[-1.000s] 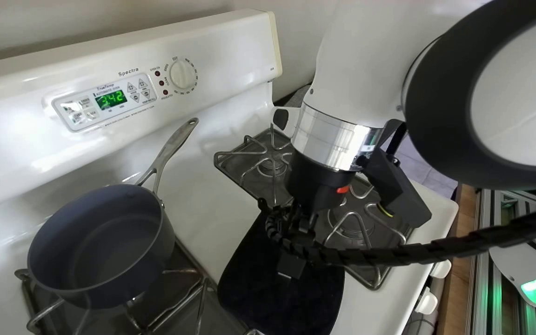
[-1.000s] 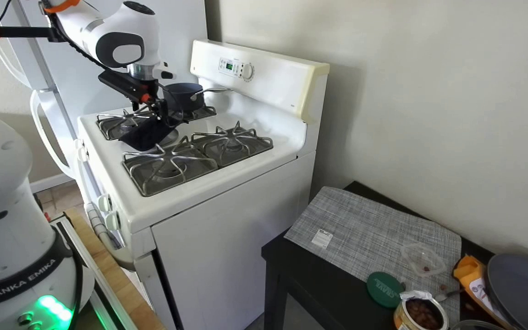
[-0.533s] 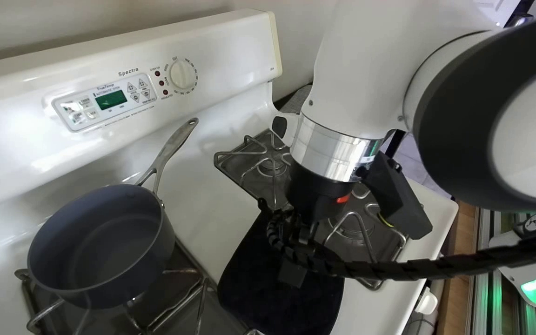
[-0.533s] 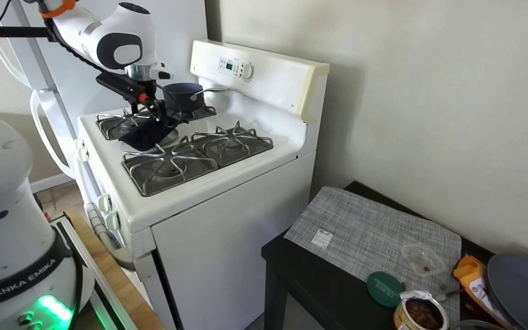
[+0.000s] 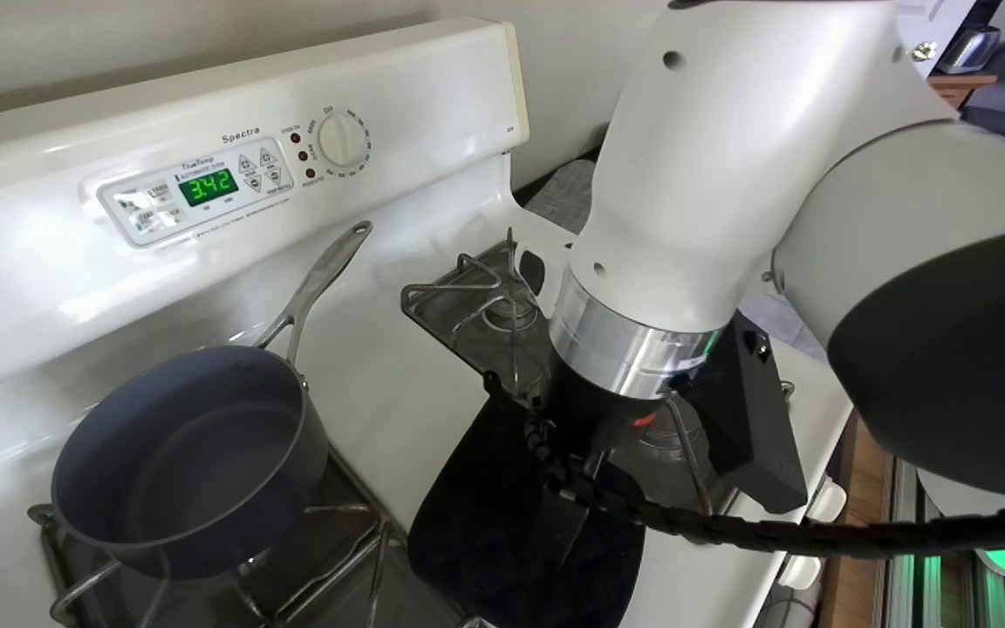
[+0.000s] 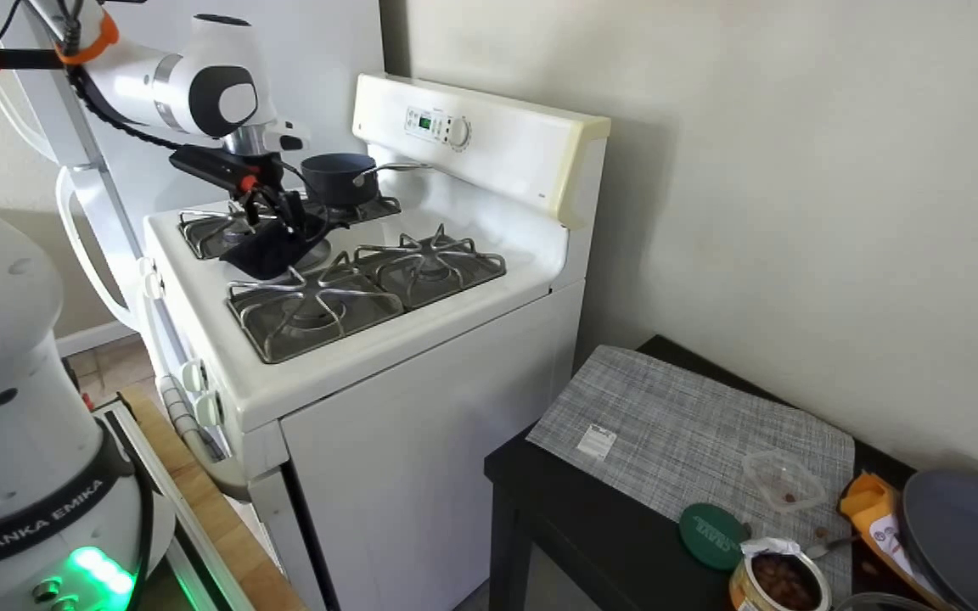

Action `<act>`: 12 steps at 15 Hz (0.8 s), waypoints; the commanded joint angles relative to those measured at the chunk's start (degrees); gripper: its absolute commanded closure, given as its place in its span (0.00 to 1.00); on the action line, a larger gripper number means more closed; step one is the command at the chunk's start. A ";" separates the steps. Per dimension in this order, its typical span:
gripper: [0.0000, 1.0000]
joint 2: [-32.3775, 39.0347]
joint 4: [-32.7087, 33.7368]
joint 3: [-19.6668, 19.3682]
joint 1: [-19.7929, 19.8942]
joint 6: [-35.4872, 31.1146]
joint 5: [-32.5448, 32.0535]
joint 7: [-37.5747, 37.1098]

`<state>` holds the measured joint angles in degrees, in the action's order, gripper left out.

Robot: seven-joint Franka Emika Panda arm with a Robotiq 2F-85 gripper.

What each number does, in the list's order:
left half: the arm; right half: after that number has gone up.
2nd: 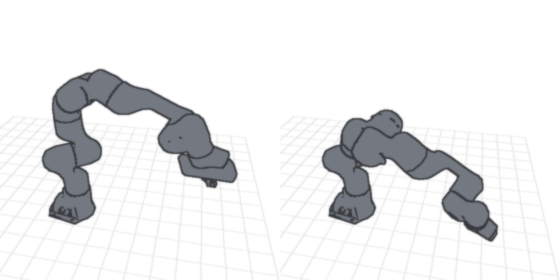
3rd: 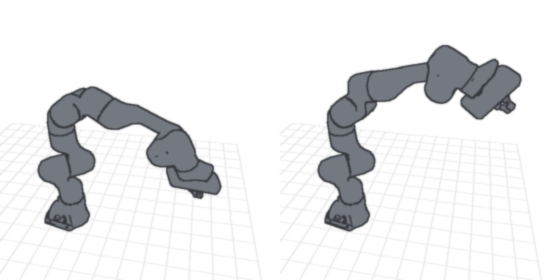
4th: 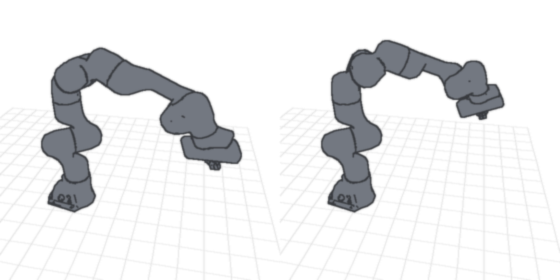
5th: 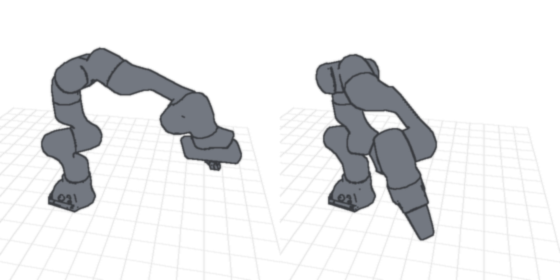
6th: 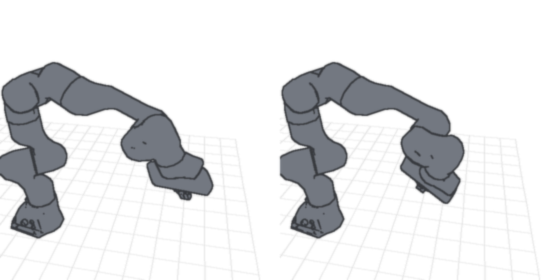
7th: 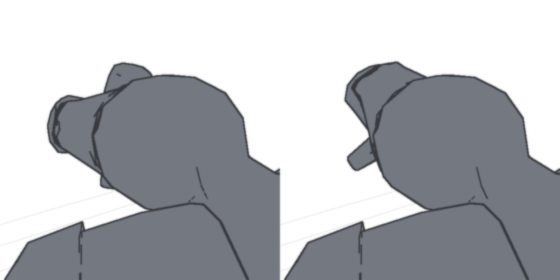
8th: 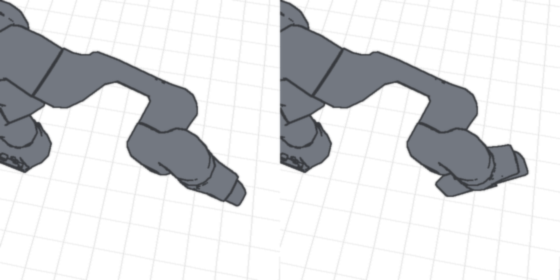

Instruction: Put the pot holder over the lid then put the lid on the pot

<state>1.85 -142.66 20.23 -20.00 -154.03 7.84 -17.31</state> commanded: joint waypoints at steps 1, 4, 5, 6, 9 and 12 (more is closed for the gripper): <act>0.00 0.75 -0.49 0.20 -1.26 -0.18 -5.74 -9.43; 0.00 2.55 0.79 0.65 -1.99 -1.65 -4.01 -10.60; 0.00 3.07 1.26 0.57 -2.16 -1.93 -4.02 -11.18; 0.00 3.87 1.76 0.24 -2.28 -2.66 -4.87 -12.42; 0.00 6.30 3.60 -0.69 -2.50 -3.77 -5.37 -14.99; 0.21 8.52 5.32 -1.78 -3.05 -4.48 -5.39 -16.75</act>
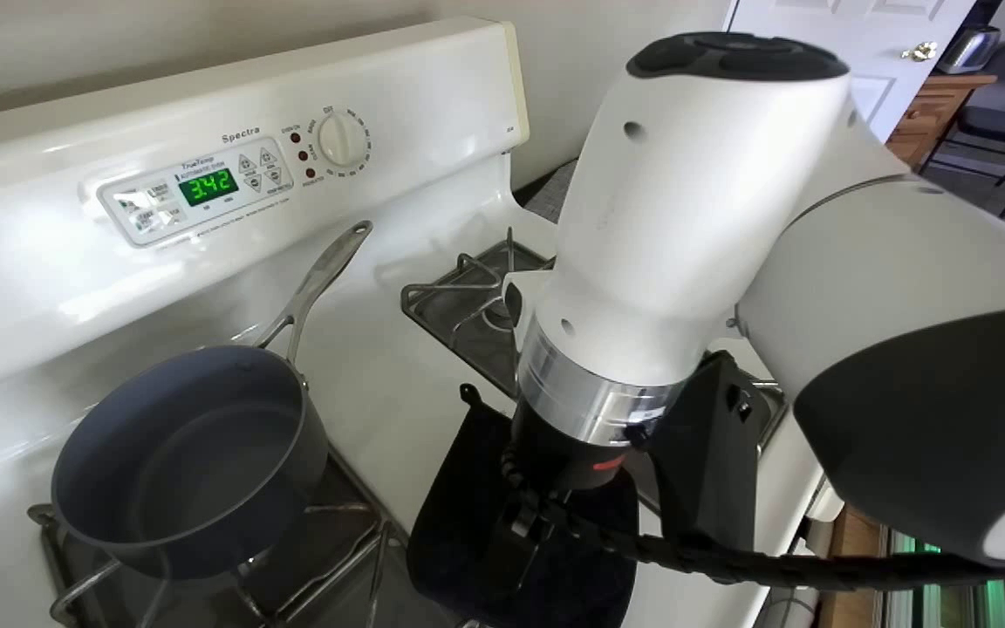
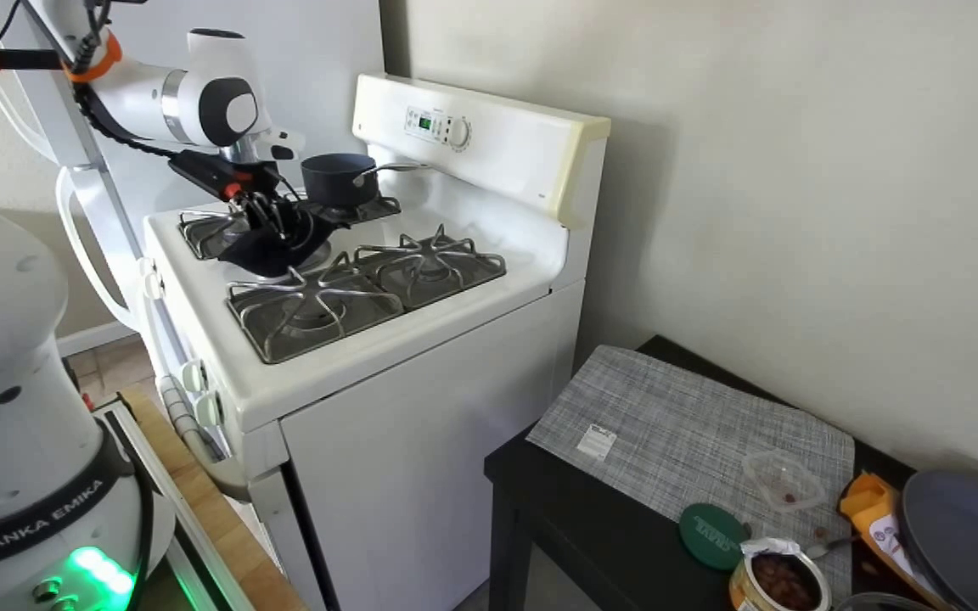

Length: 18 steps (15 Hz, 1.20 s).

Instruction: Put the pot holder over the lid then put the lid on the pot

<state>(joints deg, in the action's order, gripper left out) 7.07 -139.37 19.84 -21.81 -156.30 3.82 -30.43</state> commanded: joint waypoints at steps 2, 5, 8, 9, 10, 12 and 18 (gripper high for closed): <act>0.31 4.31 3.10 -2.27 -1.69 -2.05 -1.98 -4.46; 0.56 5.11 4.30 -3.50 -2.31 -1.34 -2.99 -5.57; 0.81 5.26 4.73 -4.29 -2.65 -0.62 -3.58 -5.92; 0.88 5.30 4.74 -4.55 -2.73 -0.48 -3.81 -6.11; 0.95 5.35 4.78 -4.85 -2.81 -0.25 -4.34 -6.40; 0.95 5.53 5.05 -5.20 -3.07 -0.16 -5.09 -7.00; 0.96 4.52 5.57 -4.57 -2.75 2.17 -3.54 -5.19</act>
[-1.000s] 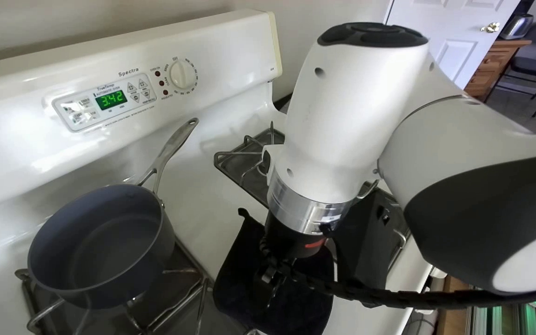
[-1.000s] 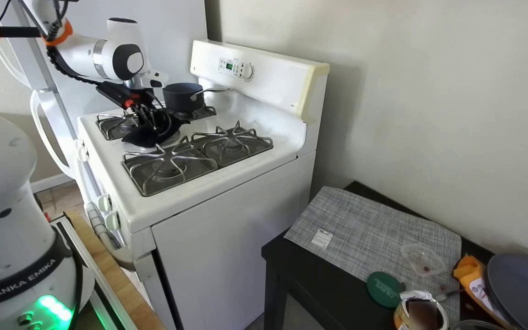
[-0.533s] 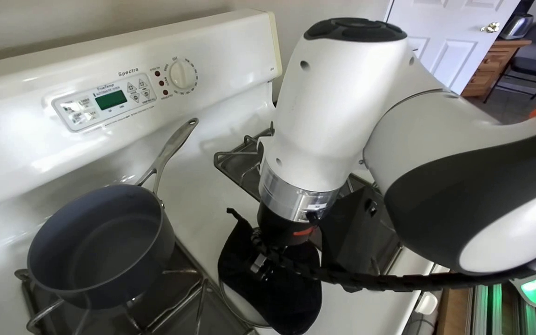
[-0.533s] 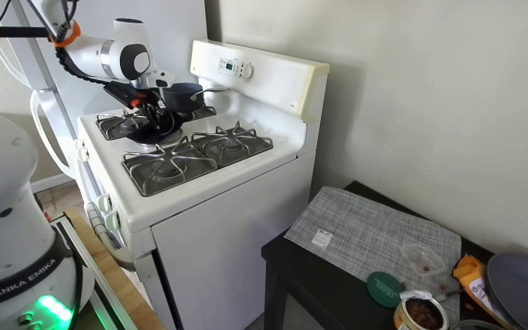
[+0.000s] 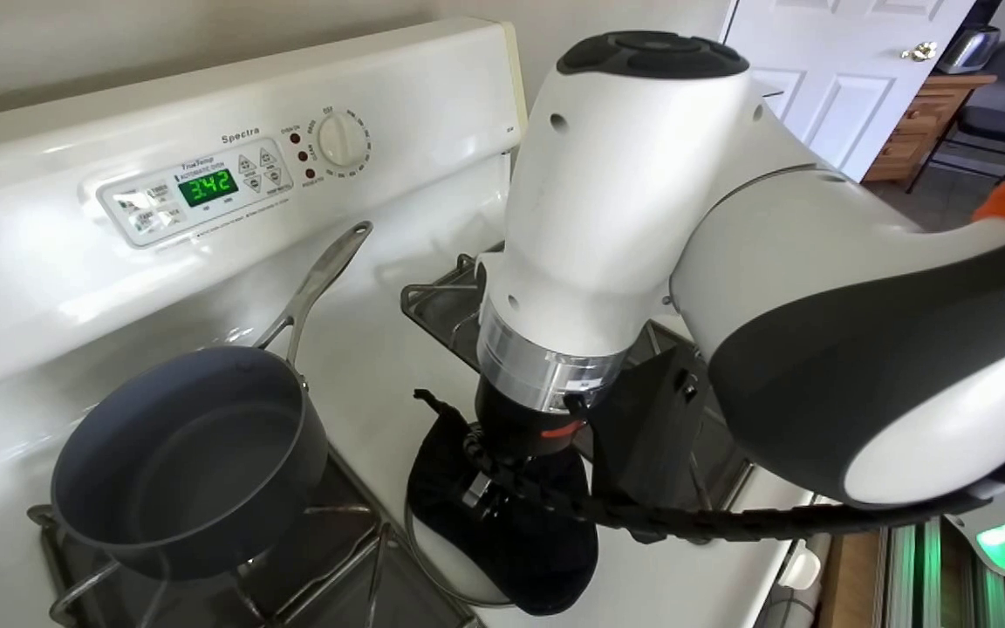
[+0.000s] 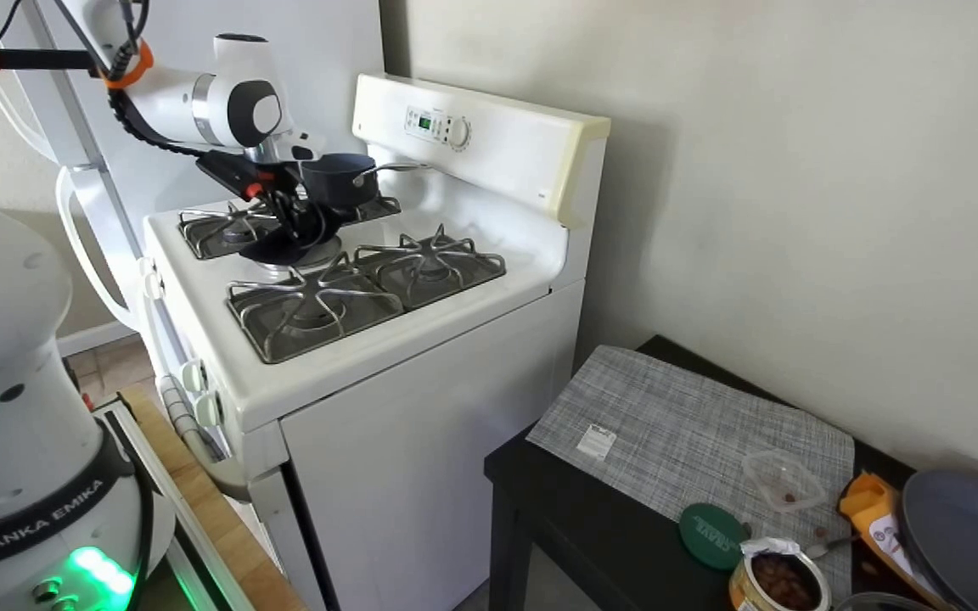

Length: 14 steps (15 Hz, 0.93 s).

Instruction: Put the pot holder over the lid then put the lid on the pot

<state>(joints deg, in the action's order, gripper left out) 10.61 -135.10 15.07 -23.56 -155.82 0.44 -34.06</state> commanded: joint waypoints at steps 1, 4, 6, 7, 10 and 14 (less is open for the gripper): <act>0.96 0.33 1.29 0.35 -0.81 2.48 0.14 -1.08; 0.96 -1.01 1.31 0.35 -0.55 3.41 0.10 -0.74; 0.96 -1.23 1.46 0.35 -0.40 3.44 0.17 -0.57; 0.96 -1.29 1.54 0.42 -0.31 3.48 0.37 -0.38; 0.96 -1.88 1.85 0.98 0.20 3.33 1.70 1.25; 0.96 -4.00 1.38 1.11 0.54 4.21 1.94 2.39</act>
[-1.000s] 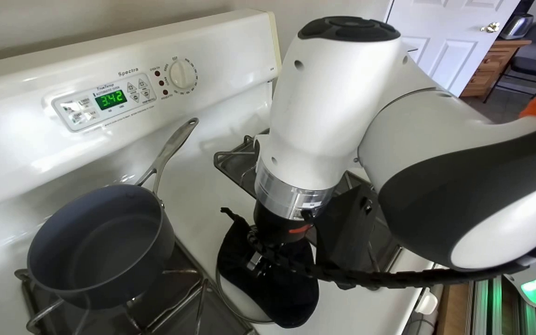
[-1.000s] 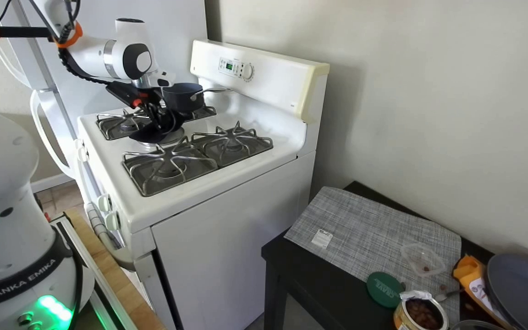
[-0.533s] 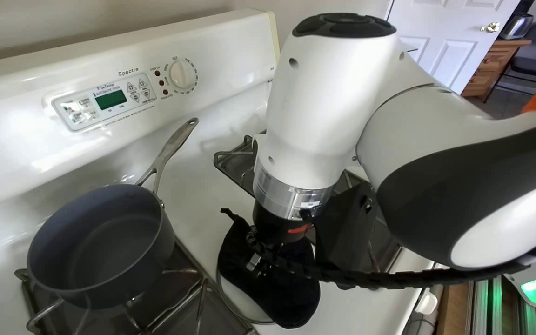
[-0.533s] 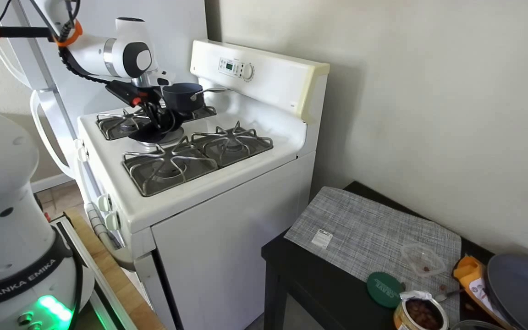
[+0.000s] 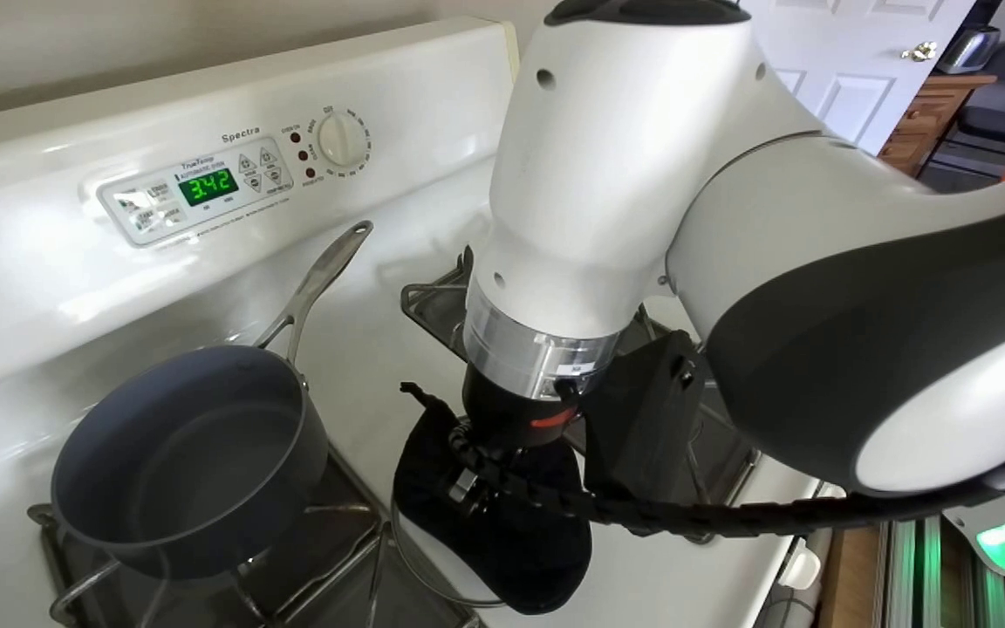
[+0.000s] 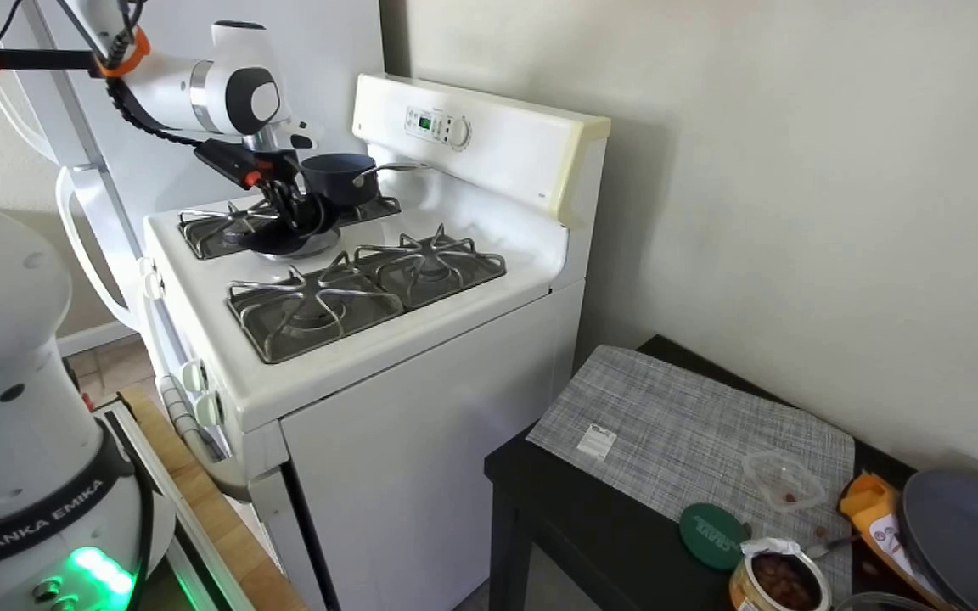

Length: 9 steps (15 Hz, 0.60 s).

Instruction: Put the pot holder over the lid then put the lid on the pot

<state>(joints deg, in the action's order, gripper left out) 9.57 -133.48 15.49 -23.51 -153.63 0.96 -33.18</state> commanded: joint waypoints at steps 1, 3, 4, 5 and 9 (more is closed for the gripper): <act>0.96 -3.60 -0.34 0.77 0.61 2.29 1.57 1.87; 0.96 -4.81 -0.39 0.76 0.76 2.32 1.39 2.15; 0.96 -5.41 -0.30 0.80 0.85 2.36 1.32 2.22; 0.96 -5.87 -0.19 0.87 0.94 2.40 1.32 2.25; 0.96 -6.37 1.96 1.48 0.93 2.51 1.20 2.58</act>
<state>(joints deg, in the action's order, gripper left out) 4.70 -133.20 15.73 -23.15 -153.33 0.97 -31.92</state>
